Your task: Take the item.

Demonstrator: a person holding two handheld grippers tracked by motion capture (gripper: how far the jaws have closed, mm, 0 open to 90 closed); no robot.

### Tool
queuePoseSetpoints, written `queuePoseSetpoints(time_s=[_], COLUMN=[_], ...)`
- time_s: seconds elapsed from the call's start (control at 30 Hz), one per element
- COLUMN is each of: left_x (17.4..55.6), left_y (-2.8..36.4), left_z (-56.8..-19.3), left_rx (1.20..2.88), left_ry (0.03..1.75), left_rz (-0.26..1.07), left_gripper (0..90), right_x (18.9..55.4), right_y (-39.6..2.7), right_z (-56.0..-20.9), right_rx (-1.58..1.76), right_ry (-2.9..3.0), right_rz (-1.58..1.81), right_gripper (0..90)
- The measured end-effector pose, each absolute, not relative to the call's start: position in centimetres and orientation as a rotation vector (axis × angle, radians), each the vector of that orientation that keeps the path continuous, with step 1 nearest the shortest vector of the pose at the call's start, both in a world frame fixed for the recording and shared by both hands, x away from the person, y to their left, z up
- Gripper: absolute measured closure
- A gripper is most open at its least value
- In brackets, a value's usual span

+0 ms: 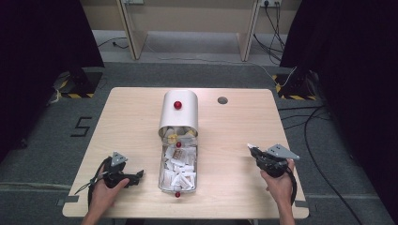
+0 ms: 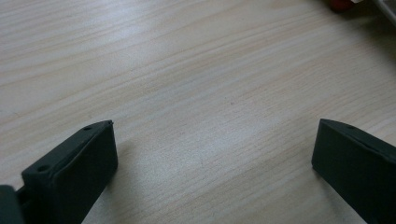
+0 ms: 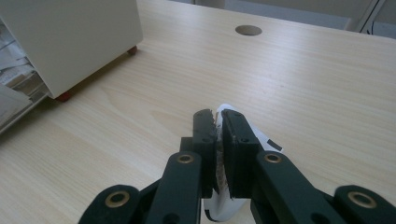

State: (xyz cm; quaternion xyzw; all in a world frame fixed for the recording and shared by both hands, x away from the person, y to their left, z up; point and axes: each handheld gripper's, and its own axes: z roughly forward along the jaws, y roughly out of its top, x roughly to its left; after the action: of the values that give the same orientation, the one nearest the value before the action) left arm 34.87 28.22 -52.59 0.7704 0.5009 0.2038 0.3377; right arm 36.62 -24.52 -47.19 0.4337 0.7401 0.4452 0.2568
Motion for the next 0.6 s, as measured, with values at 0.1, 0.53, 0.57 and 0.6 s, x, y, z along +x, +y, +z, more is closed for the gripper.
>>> queuePoseSetpoints(time_s=[0.1,0.53,0.57,0.6], left_x=[34.9,34.9,34.9,34.9], left_y=[28.2,28.2,28.2,28.2], left_z=[-52.6,-52.6,-52.6,-52.6], left_rx=[2.008,2.007,2.007,2.007], left_ry=[1.305,1.305,1.306,1.305], left_rz=[0.531,0.531,0.531,0.531], left_gripper=[0.0,0.0,0.0,0.0], right_x=[36.8,37.3,37.4,37.4], right_y=[-24.7,-24.9,-24.9,-24.9], right_z=[-47.5,-49.0,-49.1,-49.1], right_rx=[1.191,1.237,1.232,1.231], right_ry=[2.010,2.033,2.036,2.037], right_rz=[1.199,1.147,1.133,1.130], right_gripper=[84.7,84.7,84.7,84.7])
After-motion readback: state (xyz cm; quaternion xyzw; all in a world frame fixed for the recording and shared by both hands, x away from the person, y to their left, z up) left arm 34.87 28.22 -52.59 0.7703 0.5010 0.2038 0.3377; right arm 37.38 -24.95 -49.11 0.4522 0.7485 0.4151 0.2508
